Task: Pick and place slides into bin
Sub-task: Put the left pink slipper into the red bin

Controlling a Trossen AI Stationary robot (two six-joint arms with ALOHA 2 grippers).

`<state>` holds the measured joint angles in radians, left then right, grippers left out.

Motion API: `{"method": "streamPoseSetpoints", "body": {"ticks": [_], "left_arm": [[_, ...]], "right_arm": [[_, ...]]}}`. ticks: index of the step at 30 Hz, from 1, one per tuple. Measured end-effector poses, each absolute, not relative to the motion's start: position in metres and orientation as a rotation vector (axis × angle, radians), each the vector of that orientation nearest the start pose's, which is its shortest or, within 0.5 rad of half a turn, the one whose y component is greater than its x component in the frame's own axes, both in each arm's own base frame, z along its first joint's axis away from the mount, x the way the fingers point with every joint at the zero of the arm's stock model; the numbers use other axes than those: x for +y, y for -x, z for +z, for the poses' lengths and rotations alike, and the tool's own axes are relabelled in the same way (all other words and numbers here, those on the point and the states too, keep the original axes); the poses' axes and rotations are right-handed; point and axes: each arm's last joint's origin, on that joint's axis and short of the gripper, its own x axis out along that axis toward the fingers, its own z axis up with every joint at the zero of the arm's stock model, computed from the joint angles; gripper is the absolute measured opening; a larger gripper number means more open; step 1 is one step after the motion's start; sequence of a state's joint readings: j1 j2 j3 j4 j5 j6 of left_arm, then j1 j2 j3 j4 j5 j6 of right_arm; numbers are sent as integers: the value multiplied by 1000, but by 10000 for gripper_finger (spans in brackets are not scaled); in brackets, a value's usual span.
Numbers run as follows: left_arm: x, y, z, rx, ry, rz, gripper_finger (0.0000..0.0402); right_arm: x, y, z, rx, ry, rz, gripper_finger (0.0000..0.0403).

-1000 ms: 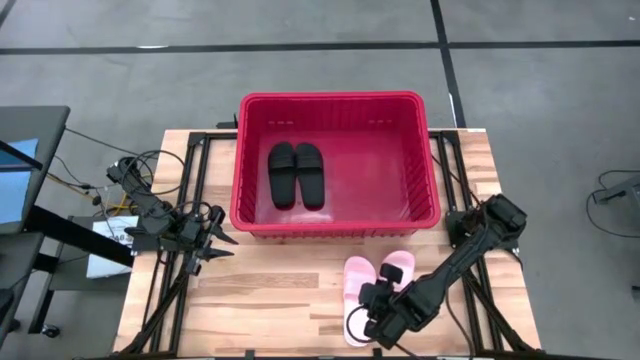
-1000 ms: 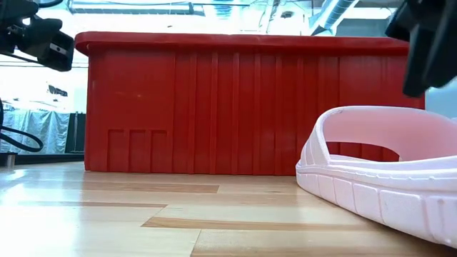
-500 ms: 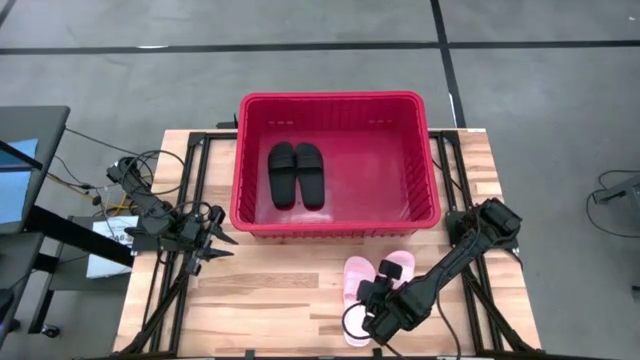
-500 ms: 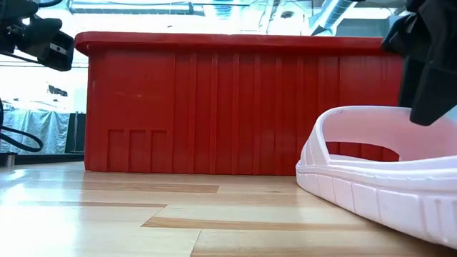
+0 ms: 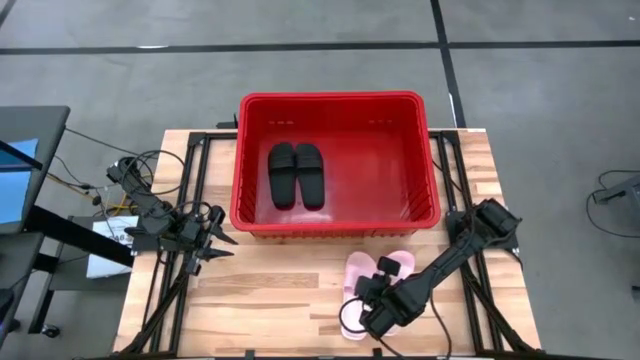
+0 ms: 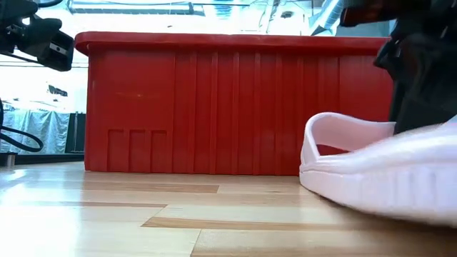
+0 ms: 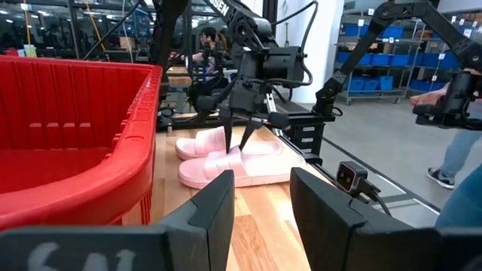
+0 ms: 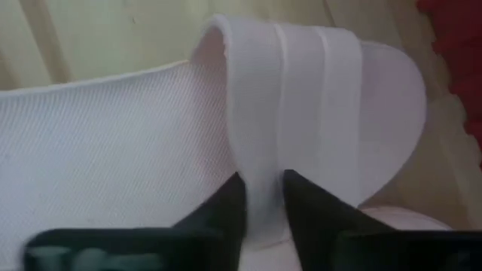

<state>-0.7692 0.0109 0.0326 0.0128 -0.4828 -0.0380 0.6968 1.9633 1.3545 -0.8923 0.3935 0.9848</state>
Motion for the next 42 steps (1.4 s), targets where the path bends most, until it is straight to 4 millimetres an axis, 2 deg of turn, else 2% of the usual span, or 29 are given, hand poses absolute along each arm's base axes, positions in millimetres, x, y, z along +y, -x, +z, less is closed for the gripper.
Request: {"method": "streamPoseSetpoints", "body": {"ticks": [3, 4, 7, 10, 19, 29, 36, 42], "left_arm": [[-55, -76, 175, -22, 64, -287, 121], [-55, -76, 175, -21, 68, -287, 121], [-55, -76, 175, -23, 59, -287, 121], [-55, -76, 175, -22, 60, -287, 121], [-55, -76, 175, -22, 66, -288, 121], [-55, -76, 175, -21, 67, -288, 121], [-55, -76, 175, -21, 68, -287, 121], [-55, -76, 175, -22, 62, -288, 121]], "right_arm": [[224, -289, 157, 1234, -79, -379, 22], [224, -289, 156, 1237, -83, -377, 14], [224, -290, 157, 1237, -110, -378, 7], [223, -291, 165, 1236, -116, -360, 5], [233, -302, 208, 1197, -96, -254, 2], [242, -302, 269, 1118, 7, -246, 1], [231, -296, 323, 1026, 150, -337, 0], [217, -288, 372, 850, 283, -429, 0]]}}
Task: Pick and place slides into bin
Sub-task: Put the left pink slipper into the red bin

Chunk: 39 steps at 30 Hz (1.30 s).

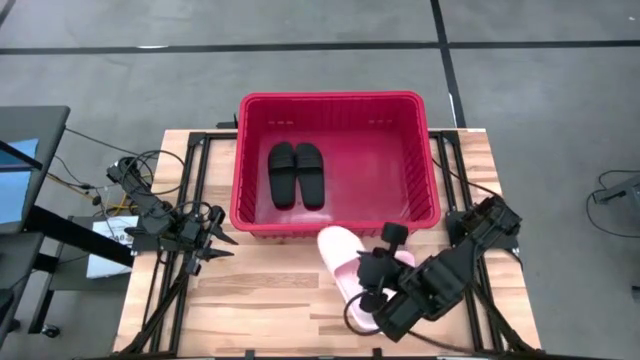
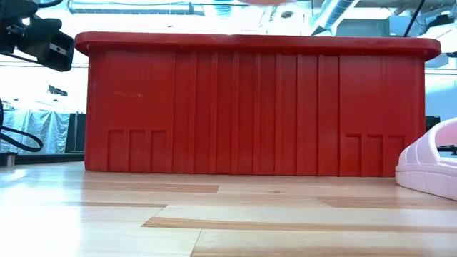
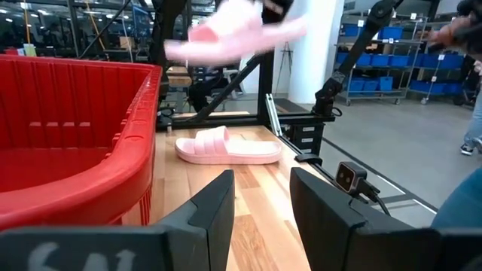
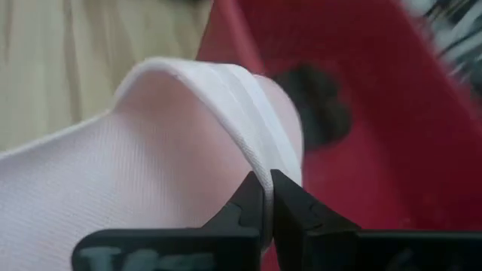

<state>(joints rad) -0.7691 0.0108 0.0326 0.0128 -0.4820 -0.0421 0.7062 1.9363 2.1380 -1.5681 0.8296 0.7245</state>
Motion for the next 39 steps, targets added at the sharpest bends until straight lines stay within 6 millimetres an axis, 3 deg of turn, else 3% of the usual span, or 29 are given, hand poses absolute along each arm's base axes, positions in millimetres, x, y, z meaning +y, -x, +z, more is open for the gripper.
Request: {"method": "streamPoseSetpoints", "body": {"ticks": [5, 10, 17, 22, 26, 30, 33, 39], "left_arm": [[-55, -76, 175, -23, 58, -287, 121], [-55, -76, 175, -21, 68, -288, 121], [-55, -76, 175, -21, 68, -288, 121], [-55, -76, 175, -23, 58, -288, 121], [-55, -76, 175, -21, 67, -288, 121], [-55, -76, 175, -23, 58, -287, 121], [-55, -76, 175, -21, 68, -288, 121], [-55, -76, 175, -23, 59, -288, 121]], "right_arm": [[202, -274, 411, 680, 382, -475, 0], [176, -265, 435, 574, 542, -593, 0], [108, -266, 463, 590, 738, -848, 0], [51, -271, 470, 706, 719, -988, 0], [8, -272, 462, 826, 647, -1046, 0], [-22, -270, 439, 947, 568, -1081, 0], [-37, -270, 418, 1013, 537, -1094, 0], [-47, -269, 380, 1000, 470, -1014, 0]]}}
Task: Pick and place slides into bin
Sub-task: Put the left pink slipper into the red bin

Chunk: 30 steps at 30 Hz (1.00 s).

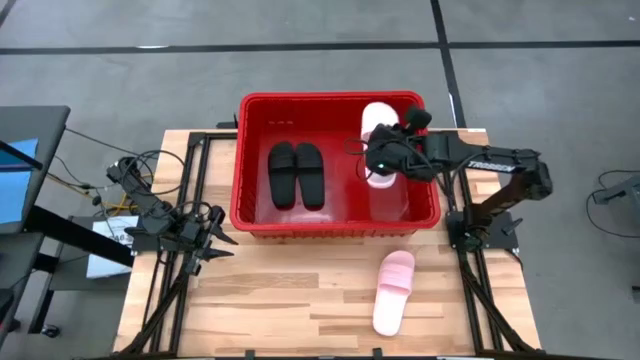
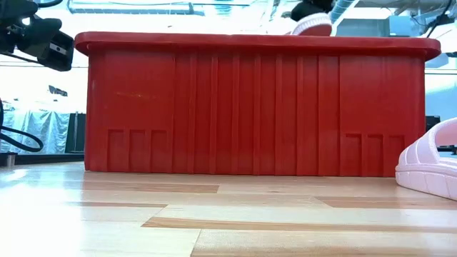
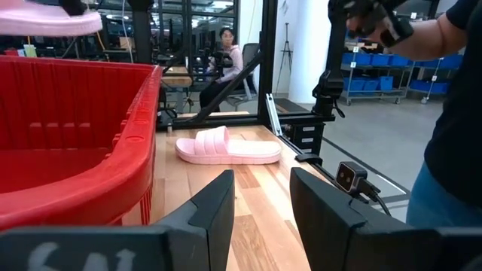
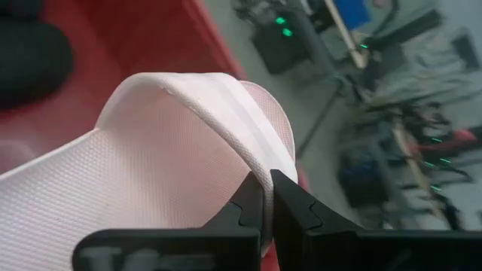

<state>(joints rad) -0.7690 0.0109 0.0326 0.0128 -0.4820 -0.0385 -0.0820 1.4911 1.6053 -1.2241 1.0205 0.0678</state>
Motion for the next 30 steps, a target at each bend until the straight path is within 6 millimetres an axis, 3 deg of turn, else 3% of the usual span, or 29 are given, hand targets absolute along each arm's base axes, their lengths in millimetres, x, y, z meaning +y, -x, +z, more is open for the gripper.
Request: {"method": "streamPoseSetpoints", "body": {"ticks": [8, 19, 30], "left_arm": [[-55, -76, 175, -23, 59, -287, 121], [-55, -76, 175, -21, 68, -287, 121], [-55, -76, 175, -23, 58, -287, 121]], "right_arm": [[-64, -249, 338, 931, 426, -916, 0], [-97, -244, 270, 931, 364, -847, 0], [-115, -226, 229, 994, 308, -871, 0]]}}
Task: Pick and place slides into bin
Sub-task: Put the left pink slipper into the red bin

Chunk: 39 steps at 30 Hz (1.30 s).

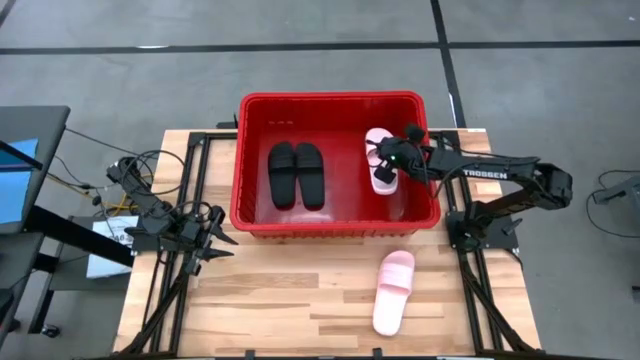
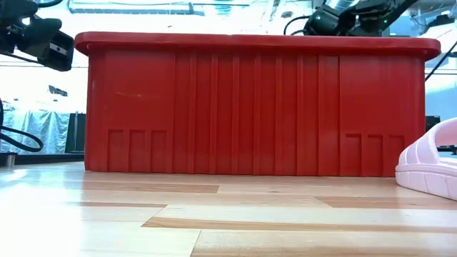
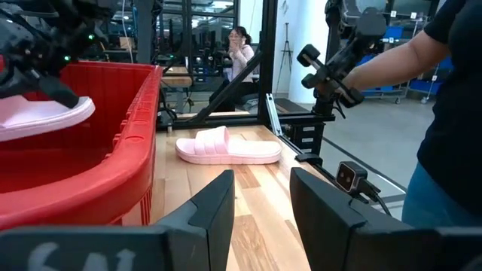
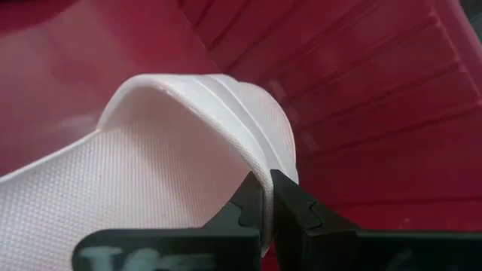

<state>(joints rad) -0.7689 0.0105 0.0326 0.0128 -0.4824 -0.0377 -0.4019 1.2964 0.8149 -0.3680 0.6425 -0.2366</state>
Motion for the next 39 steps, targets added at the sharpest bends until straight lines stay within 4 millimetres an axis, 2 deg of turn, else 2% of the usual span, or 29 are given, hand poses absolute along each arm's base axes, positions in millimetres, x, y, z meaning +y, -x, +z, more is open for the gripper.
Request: {"method": "streamPoseSetpoints", "body": {"ticks": [8, 16, 21, 32, 39], "left_arm": [[-55, -76, 175, -23, 58, -287, 121], [-55, -76, 175, -23, 58, -287, 121], [-55, -76, 175, -22, 63, -287, 121], [-55, -76, 175, -22, 62, -287, 121], [-55, -76, 175, -22, 59, -287, 121]], "right_arm": [[-115, -219, 211, 1032, 304, -851, 0], [-117, -215, 198, 1000, 299, -852, 0], [-120, -218, 190, 1037, 315, -844, 0], [-124, -228, 157, 1155, 294, -761, 0], [-124, -230, 152, 1170, 301, -753, 2]]}}
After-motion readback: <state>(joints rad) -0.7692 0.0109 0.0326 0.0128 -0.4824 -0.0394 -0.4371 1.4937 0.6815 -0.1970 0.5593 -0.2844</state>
